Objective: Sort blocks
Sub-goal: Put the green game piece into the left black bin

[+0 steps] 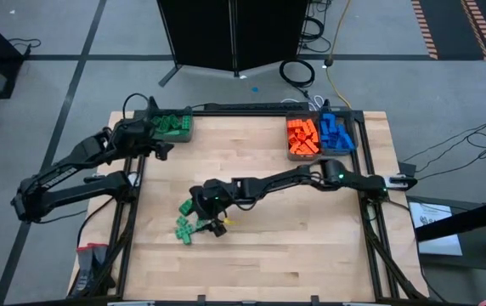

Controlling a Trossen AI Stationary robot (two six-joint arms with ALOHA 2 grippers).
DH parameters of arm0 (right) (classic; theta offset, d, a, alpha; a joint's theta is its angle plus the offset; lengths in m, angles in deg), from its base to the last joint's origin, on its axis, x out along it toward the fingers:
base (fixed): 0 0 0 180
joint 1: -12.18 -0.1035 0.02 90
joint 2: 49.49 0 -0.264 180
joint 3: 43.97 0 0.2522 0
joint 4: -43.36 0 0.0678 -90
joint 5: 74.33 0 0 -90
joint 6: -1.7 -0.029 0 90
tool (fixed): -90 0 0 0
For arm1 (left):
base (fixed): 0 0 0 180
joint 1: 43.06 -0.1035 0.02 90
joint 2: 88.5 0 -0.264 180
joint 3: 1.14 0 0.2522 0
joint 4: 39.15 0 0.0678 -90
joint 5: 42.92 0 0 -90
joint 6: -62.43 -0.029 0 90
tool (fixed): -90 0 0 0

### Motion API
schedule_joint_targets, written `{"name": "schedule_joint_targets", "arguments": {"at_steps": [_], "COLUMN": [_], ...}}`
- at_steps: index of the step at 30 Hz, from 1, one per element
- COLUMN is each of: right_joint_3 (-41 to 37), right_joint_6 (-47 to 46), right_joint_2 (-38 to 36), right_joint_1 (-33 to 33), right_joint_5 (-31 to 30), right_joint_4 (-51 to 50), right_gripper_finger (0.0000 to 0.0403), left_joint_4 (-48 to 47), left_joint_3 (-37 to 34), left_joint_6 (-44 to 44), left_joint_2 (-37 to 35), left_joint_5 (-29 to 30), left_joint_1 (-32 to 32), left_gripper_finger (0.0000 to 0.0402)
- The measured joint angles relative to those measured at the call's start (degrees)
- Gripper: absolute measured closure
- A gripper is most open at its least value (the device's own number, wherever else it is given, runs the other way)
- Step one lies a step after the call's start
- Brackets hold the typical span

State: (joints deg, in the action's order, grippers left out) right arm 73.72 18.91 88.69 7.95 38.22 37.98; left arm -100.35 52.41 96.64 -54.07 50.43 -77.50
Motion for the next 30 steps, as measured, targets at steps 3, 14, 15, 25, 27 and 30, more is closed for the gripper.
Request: {"name": "schedule_joint_targets", "arguments": {"at_steps": [3, 14, 15, 25, 27, 30], "right_joint_3": [6.7, 18.0, 18.1, 18.1, 18.1, 18.1], "right_joint_6": [0.6, 7.7, 7.8, 8.4, 9.5, 11.4], "right_joint_2": [4.5, 9.8, 9.8, 9.6, 9.6, 9.6], "right_joint_1": [0.2, 0.5, 0.4, 1.3, 1.4, 1.5], "right_joint_5": [0.0, 0.7, 0.7, 3.6, 3.5, 3.7], "right_joint_4": [-4.0, -29.6, -30.8, -40.3, -42.1, -44.1], "right_gripper_finger": [0.0115, 0.0115, 0.0115, 0.0115, 0.0115, 0.0116], "left_joint_4": [-0.4, -1.3, -1.3, -1.1, -1.1, -1.1], "left_joint_3": [0.0, 0.0, 0.0, 0.0, 0.0, 0.0], "left_joint_6": [0.0, 0.0, -0.1, -0.1, -0.1, -0.1], "left_joint_2": [0.0, 0.0, 0.0, 0.0, 0.0, 0.0], "left_joint_5": [-0.1, -0.1, -0.1, -0.1, 0.0, 0.0], "left_joint_1": [0.7, 1.2, 1.2, 1.2, 1.2, 1.2], "left_gripper_finger": [0.0095, 0.0095, 0.0095, 0.0095, 0.0095, 0.0095]}}
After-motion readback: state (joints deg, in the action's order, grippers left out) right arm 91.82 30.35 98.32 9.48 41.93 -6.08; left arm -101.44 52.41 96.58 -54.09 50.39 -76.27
